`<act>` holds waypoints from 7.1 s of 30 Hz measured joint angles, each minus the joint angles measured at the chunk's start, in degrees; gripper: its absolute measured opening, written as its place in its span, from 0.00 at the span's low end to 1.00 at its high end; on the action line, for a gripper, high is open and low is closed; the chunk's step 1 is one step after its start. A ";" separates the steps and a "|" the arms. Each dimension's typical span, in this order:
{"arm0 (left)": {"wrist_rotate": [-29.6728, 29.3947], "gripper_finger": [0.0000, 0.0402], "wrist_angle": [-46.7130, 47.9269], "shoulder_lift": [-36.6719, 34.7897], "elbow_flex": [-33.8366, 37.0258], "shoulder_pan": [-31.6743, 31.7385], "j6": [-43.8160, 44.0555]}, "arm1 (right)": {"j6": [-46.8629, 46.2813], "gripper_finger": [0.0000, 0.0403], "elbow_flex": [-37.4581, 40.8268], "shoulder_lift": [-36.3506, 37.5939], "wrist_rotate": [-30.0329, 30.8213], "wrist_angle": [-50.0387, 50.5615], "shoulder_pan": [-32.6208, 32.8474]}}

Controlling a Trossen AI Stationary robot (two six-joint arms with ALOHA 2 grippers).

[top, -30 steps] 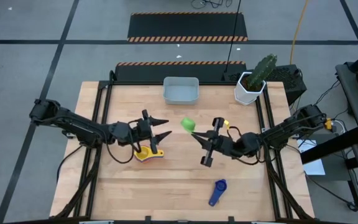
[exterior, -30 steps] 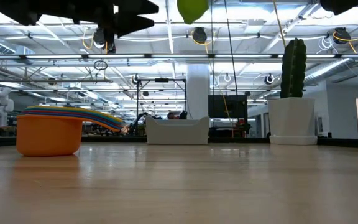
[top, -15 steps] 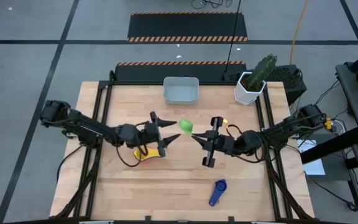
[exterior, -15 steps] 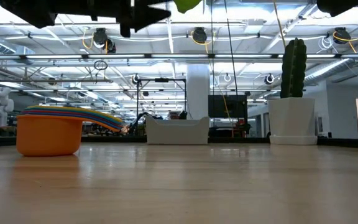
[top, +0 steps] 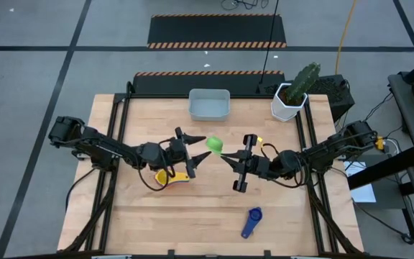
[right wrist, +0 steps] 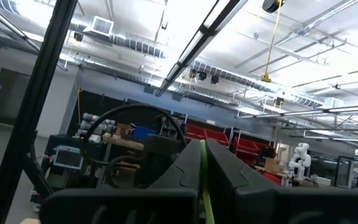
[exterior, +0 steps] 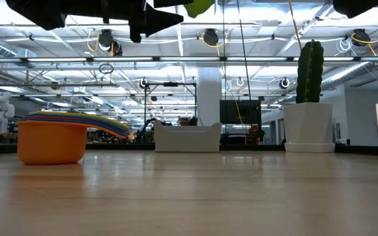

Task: Nest measuring cups in basket
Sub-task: Stack the green measuring cup into the yellow measuring cup, then stack the dark blue measuring cup into the green measuring cup

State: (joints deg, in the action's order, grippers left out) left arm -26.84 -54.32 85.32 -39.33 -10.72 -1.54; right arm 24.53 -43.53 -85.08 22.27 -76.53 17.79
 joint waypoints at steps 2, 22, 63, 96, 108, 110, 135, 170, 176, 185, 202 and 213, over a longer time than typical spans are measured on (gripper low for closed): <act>0.87 0.68 0.02 0.00 0.00 0.77 0.52 | -0.25 0.00 0.00 0.00 -0.01 0.15 -0.23; 3.88 0.69 0.07 0.00 0.00 3.56 3.59 | -4.37 0.00 0.00 0.00 -0.07 1.62 -1.66; 6.50 0.02 19.15 -9.96 -2.64 5.29 -4.23 | -15.12 0.21 -0.02 1.31 3.76 13.96 -1.48; 12.44 0.02 97.56 -31.39 -13.24 -1.61 28.97 | -33.94 0.36 -0.02 16.35 4.13 57.11 -3.85; 22.36 0.02 112.19 -19.04 -20.14 -0.86 33.89 | -33.94 0.36 -0.02 16.47 1.45 57.17 -3.94; 22.36 0.02 113.96 -16.93 -20.00 -0.81 35.10 | -33.94 0.36 -0.02 16.95 1.43 57.26 -3.94; 23.33 0.05 114.07 -1.14 -19.91 -0.20 42.88 | -32.85 0.36 -0.02 23.70 -0.01 60.98 1.15; 9.13 0.30 110.28 -3.44 -23.78 -1.99 35.23 | -34.91 0.36 -0.02 23.17 1.79 64.76 1.09; 4.69 0.30 96.50 -3.96 -23.62 -5.97 23.54 | -41.87 0.36 0.59 19.10 3.55 66.06 1.09; 4.74 0.31 87.08 -3.82 -23.56 -11.90 17.66 | -51.71 0.36 0.66 10.77 -0.01 65.47 4.79; 5.17 0.49 71.90 3.75 -23.45 -21.98 15.77 | -87.33 0.36 0.68 7.76 -1.49 78.71 23.13; 4.25 0.52 64.45 11.14 -23.50 -22.48 18.12 | -89.80 0.36 0.42 -2.85 -4.81 78.25 28.97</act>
State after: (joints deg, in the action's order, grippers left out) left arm -22.59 10.13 96.46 -62.83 -33.19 16.58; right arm -65.27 -43.11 -87.93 17.46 1.72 46.75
